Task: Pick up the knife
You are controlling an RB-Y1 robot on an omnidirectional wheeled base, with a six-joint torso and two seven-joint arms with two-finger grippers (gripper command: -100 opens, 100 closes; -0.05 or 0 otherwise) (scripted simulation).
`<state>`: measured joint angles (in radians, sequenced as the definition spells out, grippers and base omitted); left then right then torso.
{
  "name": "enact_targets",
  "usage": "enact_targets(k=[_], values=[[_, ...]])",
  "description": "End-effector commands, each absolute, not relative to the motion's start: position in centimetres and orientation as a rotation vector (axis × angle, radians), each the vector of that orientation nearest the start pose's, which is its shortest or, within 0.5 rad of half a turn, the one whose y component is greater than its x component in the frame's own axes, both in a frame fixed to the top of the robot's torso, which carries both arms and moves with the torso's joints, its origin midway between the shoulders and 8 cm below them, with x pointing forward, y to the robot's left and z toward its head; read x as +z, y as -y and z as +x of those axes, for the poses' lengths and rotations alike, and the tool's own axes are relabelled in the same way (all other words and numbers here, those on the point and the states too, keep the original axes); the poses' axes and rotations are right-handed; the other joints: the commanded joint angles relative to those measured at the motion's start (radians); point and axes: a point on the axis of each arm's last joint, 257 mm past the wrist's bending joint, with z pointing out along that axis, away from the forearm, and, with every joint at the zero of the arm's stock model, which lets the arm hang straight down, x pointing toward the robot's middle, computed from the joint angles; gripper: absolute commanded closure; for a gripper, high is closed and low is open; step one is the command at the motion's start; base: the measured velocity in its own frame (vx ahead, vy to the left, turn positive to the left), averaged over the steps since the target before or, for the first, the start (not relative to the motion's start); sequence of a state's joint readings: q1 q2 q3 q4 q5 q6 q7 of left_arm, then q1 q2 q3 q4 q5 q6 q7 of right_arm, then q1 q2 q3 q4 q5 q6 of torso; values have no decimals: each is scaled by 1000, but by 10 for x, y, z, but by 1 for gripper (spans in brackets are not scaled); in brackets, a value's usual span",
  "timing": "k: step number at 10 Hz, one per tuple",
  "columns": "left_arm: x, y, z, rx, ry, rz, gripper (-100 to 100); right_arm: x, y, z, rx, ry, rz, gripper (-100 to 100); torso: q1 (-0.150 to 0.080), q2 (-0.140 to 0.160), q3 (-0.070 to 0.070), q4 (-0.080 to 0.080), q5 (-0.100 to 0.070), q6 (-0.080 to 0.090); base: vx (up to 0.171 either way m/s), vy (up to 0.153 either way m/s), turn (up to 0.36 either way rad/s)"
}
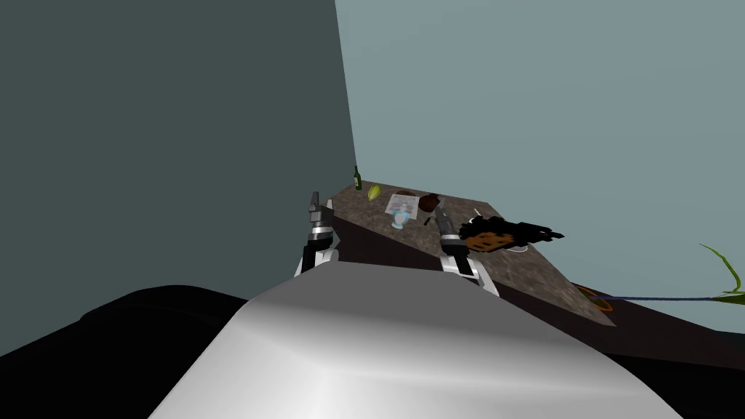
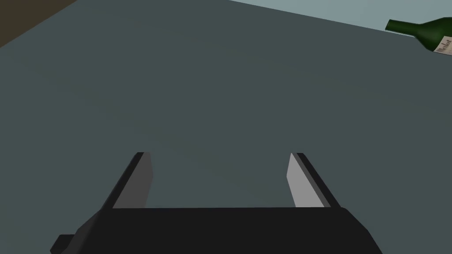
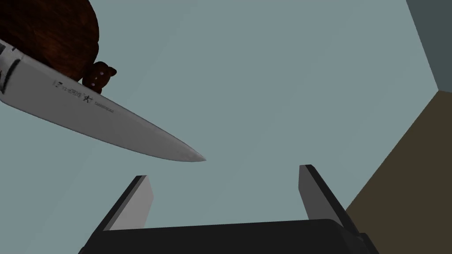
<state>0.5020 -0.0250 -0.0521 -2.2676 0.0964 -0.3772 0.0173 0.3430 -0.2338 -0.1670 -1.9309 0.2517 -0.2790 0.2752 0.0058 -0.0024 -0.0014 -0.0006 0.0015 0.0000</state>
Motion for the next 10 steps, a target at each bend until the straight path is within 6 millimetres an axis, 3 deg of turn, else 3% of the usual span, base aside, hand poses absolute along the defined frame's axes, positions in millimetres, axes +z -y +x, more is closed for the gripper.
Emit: enact_targets(k=[1,10], values=[[-7,-277,367,-1401,-624,-861,0,-131,369,440,496,-1244,451,-100,0,0,0,0,0,0,32,93,-5],[-7,-277,367,-1401,-624,-861,0,-185,452,458,88,-1428,335,-100,-2,1,1,0,0,0,24,68,-3]])
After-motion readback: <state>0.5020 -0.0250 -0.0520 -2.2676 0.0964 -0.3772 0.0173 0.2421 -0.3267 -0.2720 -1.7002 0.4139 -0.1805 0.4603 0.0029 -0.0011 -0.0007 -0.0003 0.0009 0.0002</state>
